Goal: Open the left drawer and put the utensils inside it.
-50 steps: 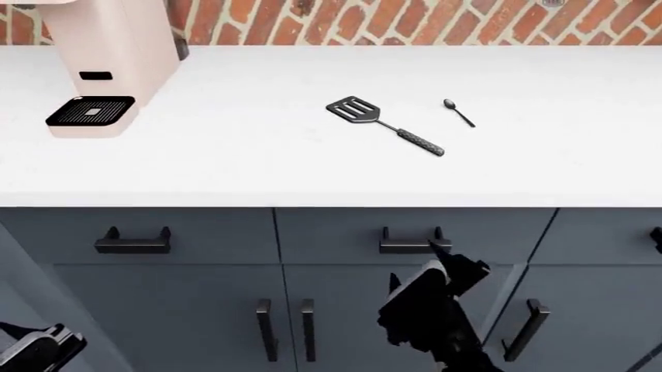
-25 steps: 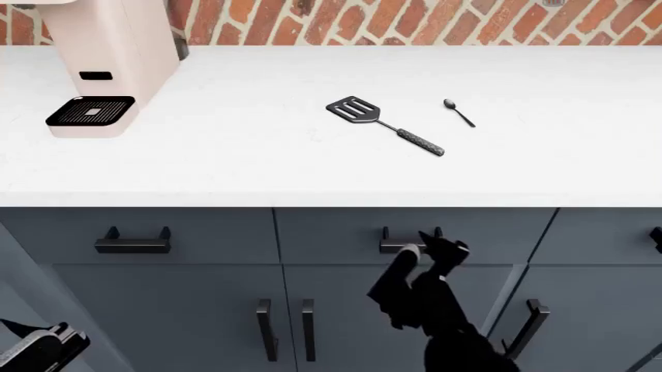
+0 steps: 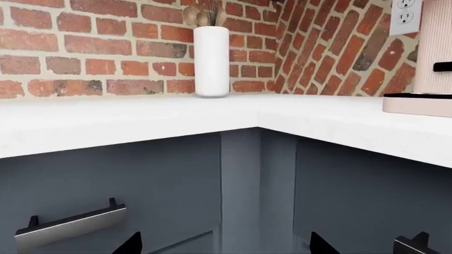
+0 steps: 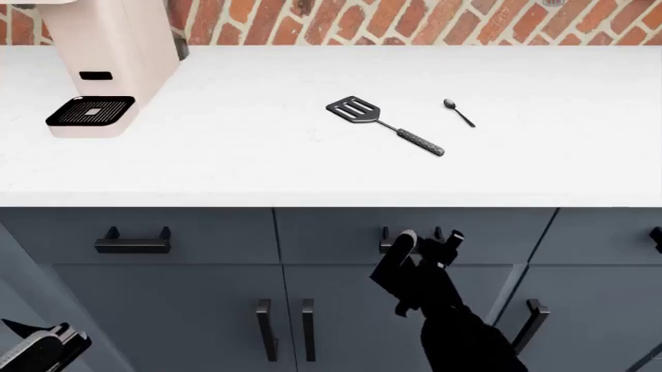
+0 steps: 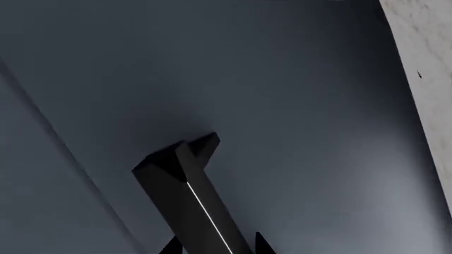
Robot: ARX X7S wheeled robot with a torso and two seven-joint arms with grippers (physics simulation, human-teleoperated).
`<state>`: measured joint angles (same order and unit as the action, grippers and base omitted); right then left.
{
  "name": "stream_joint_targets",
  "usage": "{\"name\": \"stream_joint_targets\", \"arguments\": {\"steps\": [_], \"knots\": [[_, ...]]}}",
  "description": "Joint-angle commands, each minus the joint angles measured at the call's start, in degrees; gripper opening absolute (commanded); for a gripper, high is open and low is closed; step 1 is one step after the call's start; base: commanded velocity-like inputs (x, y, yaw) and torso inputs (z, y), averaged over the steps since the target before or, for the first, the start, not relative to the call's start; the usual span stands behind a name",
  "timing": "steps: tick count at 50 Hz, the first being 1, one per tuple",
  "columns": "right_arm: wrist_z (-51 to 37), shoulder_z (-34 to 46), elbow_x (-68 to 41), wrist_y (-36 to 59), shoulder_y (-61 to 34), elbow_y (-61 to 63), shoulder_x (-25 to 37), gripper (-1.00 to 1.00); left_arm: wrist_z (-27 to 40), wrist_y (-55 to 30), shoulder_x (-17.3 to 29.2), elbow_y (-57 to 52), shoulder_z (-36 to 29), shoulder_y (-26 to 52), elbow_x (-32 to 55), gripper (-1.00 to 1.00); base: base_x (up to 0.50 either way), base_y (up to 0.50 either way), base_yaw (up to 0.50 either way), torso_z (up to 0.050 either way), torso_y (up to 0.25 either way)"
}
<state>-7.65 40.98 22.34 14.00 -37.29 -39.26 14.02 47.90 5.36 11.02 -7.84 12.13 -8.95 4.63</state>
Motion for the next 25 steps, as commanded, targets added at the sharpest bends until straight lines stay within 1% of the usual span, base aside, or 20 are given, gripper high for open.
{"name": "stream_joint_targets", "arguments": {"steps": [1,7,13,25], "knots": [[-1.04,-0.51,0.69,-1.57,-2.79,-4.09,-0.47,-1.00,0.19,0.32,0.20,0.05,-0.22,-0.17,0.27,1.00,0.01,0.00,0.00,0.000,0.000],[-0.56,-0.39,1.16,0.26,-1.58,-0.66,0.17,-1.00,0.31,0.51,0.34,0.31,-0.27,-0.13,0.40,1.00,0.01,0.00,0.00,0.000,0.000],[0.49,-0.73,2.20,4.05,2.78,10.74,2.86,-1.00,0.48,0.53,0.42,0.08,-0.35,-0.24,0.53,1.00,0.00,0.00,0.00,0.000,0.000],[2.14,-1.11,3.74,9.16,9.36,25.18,6.82,-1.00,0.67,1.09,0.63,0.36,-0.32,-0.48,0.96,1.00,0.00,0.00,0.00,0.000,0.001]]}}
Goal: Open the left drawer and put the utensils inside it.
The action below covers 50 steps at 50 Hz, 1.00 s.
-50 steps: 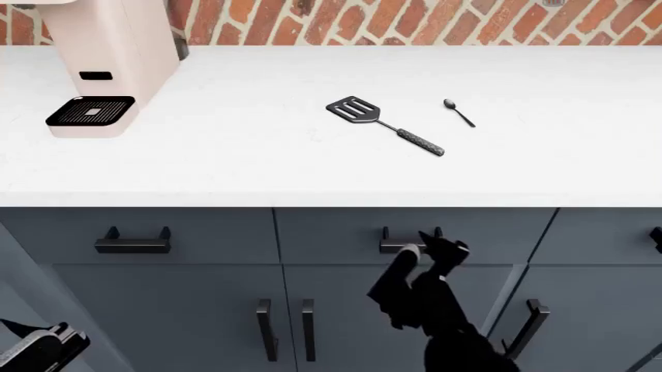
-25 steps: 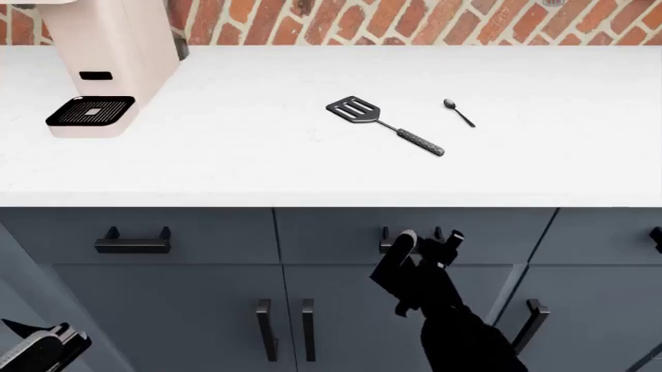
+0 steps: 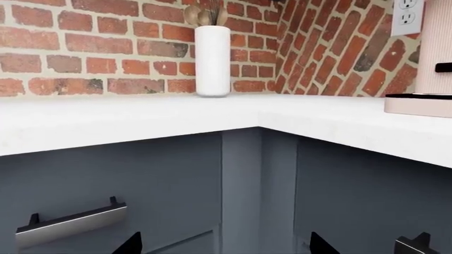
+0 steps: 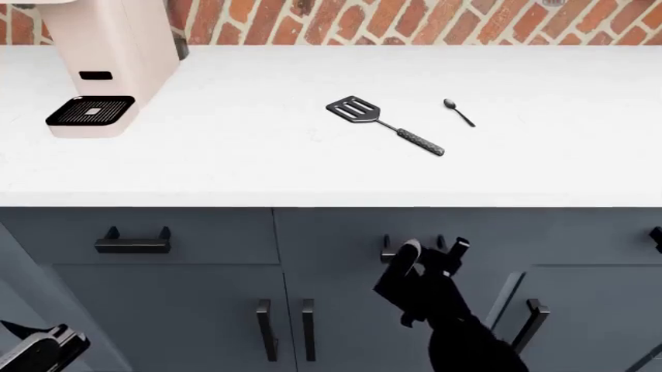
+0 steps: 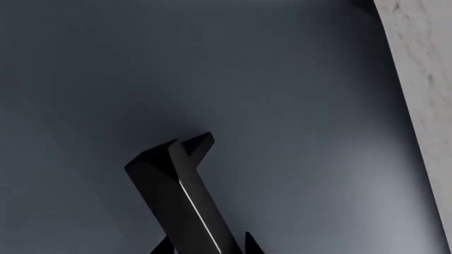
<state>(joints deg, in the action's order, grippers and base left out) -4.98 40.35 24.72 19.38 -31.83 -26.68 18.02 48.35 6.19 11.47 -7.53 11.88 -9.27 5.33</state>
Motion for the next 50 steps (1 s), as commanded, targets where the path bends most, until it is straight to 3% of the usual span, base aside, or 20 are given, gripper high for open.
{"name": "stream_joint_targets", "arguments": {"steps": [1,50], "knots": [[-0.51,-0.47,1.56,4.18,4.57,13.80,3.14,-1.00,0.28,0.24,0.20,-0.05,-0.05,-0.22,0.28,1.00,0.00,0.00,0.00,0.000,0.000],[-3.60,2.65,19.74,22.37,40.68,65.77,17.54,-1.00,0.04,1.83,1.23,-1.54,0.47,-1.92,3.73,1.00,0.00,0.00,0.00,0.001,0.003]]}}
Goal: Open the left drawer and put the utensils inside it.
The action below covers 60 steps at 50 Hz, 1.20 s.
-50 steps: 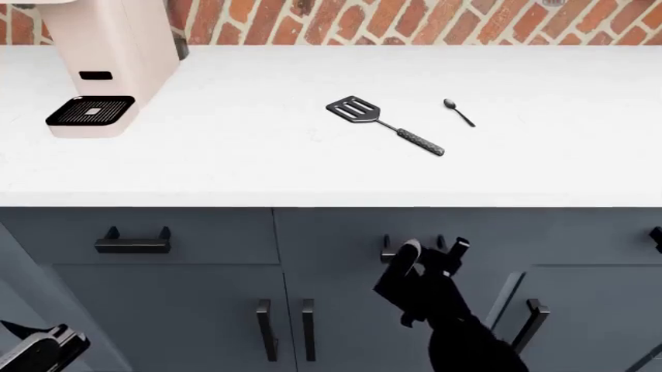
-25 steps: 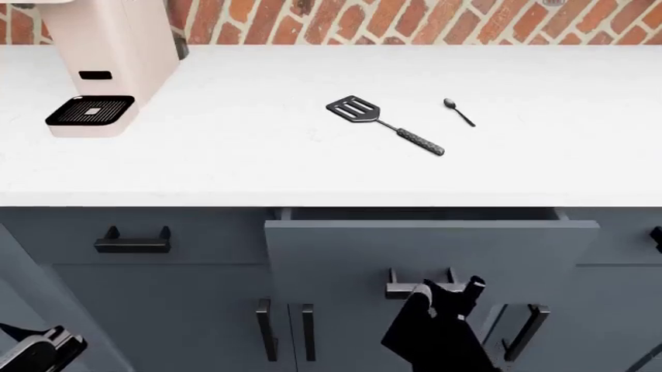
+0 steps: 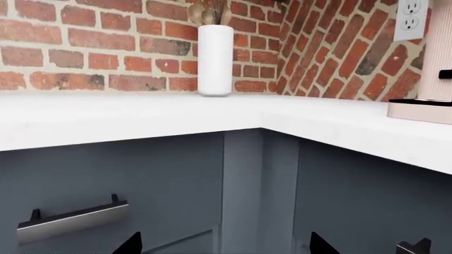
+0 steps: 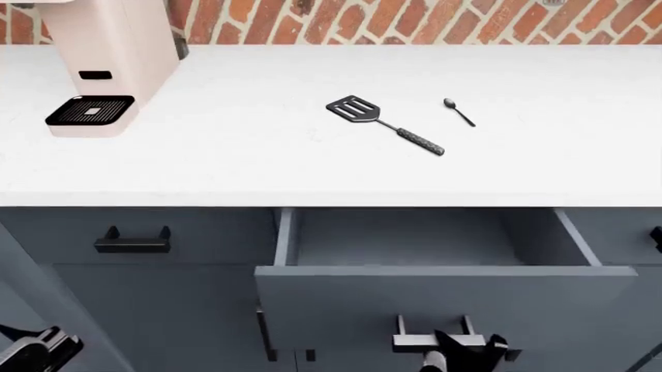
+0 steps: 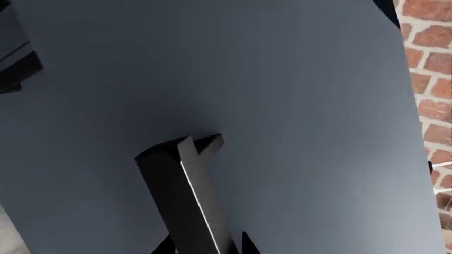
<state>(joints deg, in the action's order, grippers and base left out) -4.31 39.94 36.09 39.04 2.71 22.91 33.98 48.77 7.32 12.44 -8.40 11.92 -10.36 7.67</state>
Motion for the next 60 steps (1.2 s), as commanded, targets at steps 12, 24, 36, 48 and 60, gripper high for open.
{"name": "stream_joint_targets", "arguments": {"steps": [12,24,36,48,60], "knots": [[-7.57,3.91,13.88,4.96,16.37,26.01,5.32,-1.00,-1.28,2.31,0.41,-1.08,0.65,-2.02,3.09,1.00,0.00,0.00,0.00,0.001,0.003],[-10.21,-2.39,19.32,2.50,34.52,37.07,7.97,-1.00,-0.87,2.99,0.62,-3.02,2.01,-3.81,4.51,1.00,0.00,0.00,0.00,0.002,0.002],[34.54,-73.04,-14.65,-57.92,42.29,37.09,-33.98,1.00,-0.90,3.65,0.75,-3.45,2.34,-4.51,5.31,1.00,0.00,0.00,0.00,0.001,0.002],[18.19,-62.43,-8.15,-65.91,42.29,35.11,-33.97,1.00,-1.13,5.14,0.76,-2.61,2.73,-4.93,6.08,1.00,0.00,0.00,0.00,0.000,0.000],[41.29,-113.26,-68.12,-65.02,42.29,37.09,-33.97,1.00,-1.14,5.60,0.87,-2.20,2.62,-4.97,6.31,1.00,0.00,0.00,0.00,0.000,0.000]]}}
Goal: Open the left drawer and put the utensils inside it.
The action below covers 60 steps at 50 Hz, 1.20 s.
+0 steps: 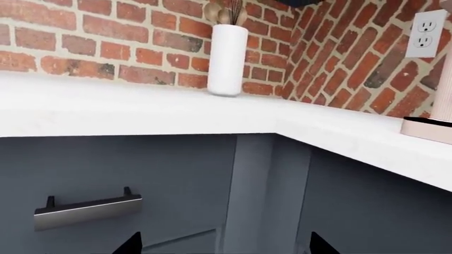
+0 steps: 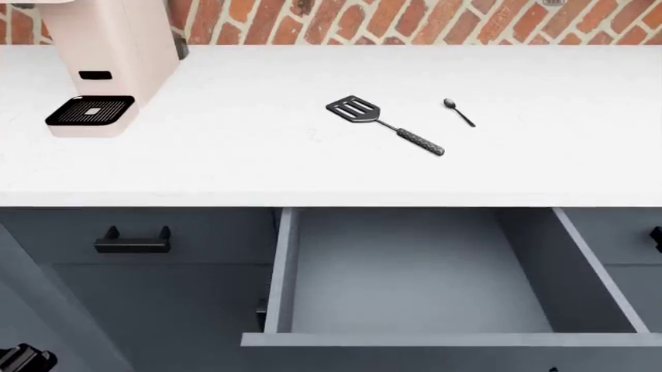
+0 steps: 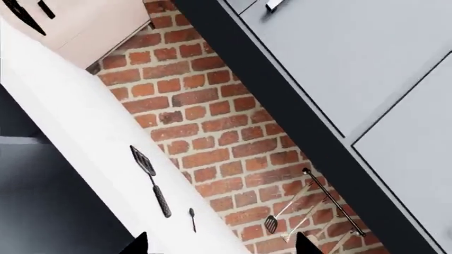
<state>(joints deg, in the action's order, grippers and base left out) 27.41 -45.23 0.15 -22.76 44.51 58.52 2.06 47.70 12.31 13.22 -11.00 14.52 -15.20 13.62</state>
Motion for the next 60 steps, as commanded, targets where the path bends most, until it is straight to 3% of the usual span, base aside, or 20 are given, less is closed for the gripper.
{"name": "stream_joint_targets", "arguments": {"steps": [1,4,9,10,11,12,13,15,16,17,18,20,21,24,36,38,39,40,42,60], "knots": [[8.56,-27.67,-32.02,-2.92,0.49,1.47,-2.05,1.00,-0.06,0.63,0.09,0.45,0.00,-0.13,0.37,1.00,0.00,0.00,0.00,0.000,0.000],[4.63,-28.45,-33.59,-0.42,0.49,1.47,0.20,1.00,-0.04,0.71,0.11,0.60,-0.03,-0.11,0.42,1.00,0.00,0.00,0.00,0.000,0.000],[-19.93,-49.21,-53.97,33.01,0.49,1.47,37.21,1.00,-0.09,1.01,0.15,1.10,-0.09,-0.02,0.47,1.00,0.00,0.00,0.00,0.000,0.000],[-28.52,-57.81,-62.57,41.60,-8.11,1.47,45.81,1.00,-0.09,1.02,0.17,1.18,-0.13,0.02,0.45,1.00,0.00,0.00,0.00,0.000,0.000],[-29.47,-49.21,-53.97,33.01,0.49,1.47,42.29,1.00,-0.10,1.04,0.17,1.29,-0.18,0.08,0.43,1.00,0.00,0.00,0.00,0.000,0.000],[-34.90,-40.62,-47.63,35.24,0.48,1.47,48.90,1.00,-0.11,1.07,0.19,1.42,-0.22,0.14,0.43,1.00,0.00,0.00,0.00,0.000,0.000],[-43.49,-49.21,-56.22,43.84,-8.11,1.47,57.50,1.00,-0.14,1.14,0.20,1.56,-0.24,0.18,0.45,1.00,0.00,0.00,0.00,0.000,0.000],[-48.64,-39.43,-56.84,44.72,0.46,1.47,63.54,1.00,-0.15,1.21,0.24,1.69,-0.25,0.21,0.49,1.00,0.00,0.00,0.00,0.000,0.000],[-57.23,-48.02,-65.43,53.31,-8.13,1.47,72.13,1.00,-0.13,1.17,0.26,1.65,-0.25,0.18,0.50,1.00,0.00,0.00,0.00,0.000,0.000],[-65.82,-39.43,-74.03,61.90,-16.73,1.47,80.73,1.00,-0.07,1.14,0.30,1.43,-0.16,0.03,0.57,1.00,0.00,0.00,0.00,0.000,0.000],[-57.23,-30.83,-65.43,68.63,-25.32,1.47,72.13,1.00,-0.03,1.15,0.32,1.37,-0.13,-0.01,0.59,1.00,0.00,0.00,0.00,0.000,0.000],[-74.42,-13.64,-82.62,61.54,-42.51,1.47,87.87,1.00,-0.01,1.09,0.36,1.40,-0.21,0.06,0.57,1.00,0.00,0.00,0.00,0.000,0.000],[-75.27,-5.05,-91.22,66.07,-51.10,1.47,87.90,1.00,-0.01,1.07,0.39,1.40,-0.20,0.07,0.62,1.00,0.00,0.00,0.00,0.000,0.000],[-77.76,17.26,-87.38,62.70,-72.51,1.47,87.89,1.00,0.04,0.98,0.46,1.36,-0.23,0.10,0.67,1.00,0.00,0.00,0.00,0.000,0.000],[-73.82,26.31,-76.60,50.81,-64.37,-4.47,87.93,1.00,0.01,1.07,0.58,1.93,-0.90,0.61,0.34,1.00,0.00,0.00,0.00,0.000,0.000],[-63.42,34.30,-70.76,68.00,-81.56,1.46,70.74,1.00,-0.02,1.16,0.61,2.02,-0.91,0.61,0.39,1.00,0.00,0.00,0.00,0.000,0.000],[-61.98,42.89,-69.32,76.59,-90.16,-7.02,62.14,1.00,-0.04,1.18,0.62,2.11,-0.95,0.65,0.40,1.00,0.00,0.00,0.00,0.000,0.000],[-69.77,47.40,-77.91,85.19,-98.75,-7.85,56.42,1.00,-0.05,1.18,0.64,2.17,-1.00,0.69,0.38,1.00,0.00,0.00,0.00,0.000,0.000],[-68.76,49.17,-78.64,90.81,-112.55,-10.27,54.66,1.00,0.07,1.00,0.66,2.04,-1.09,0.73,0.30,1.00,0.00,0.00,0.00,0.000,0.000],[-48.47,67.10,-60.32,86.58,-130.86,-56.21,31.82,1.00,0.08,0.08,0.96,2.28,-2.34,1.60,-0.10,1.00,0.00,0.00,0.00,0.000,0.000]]}}
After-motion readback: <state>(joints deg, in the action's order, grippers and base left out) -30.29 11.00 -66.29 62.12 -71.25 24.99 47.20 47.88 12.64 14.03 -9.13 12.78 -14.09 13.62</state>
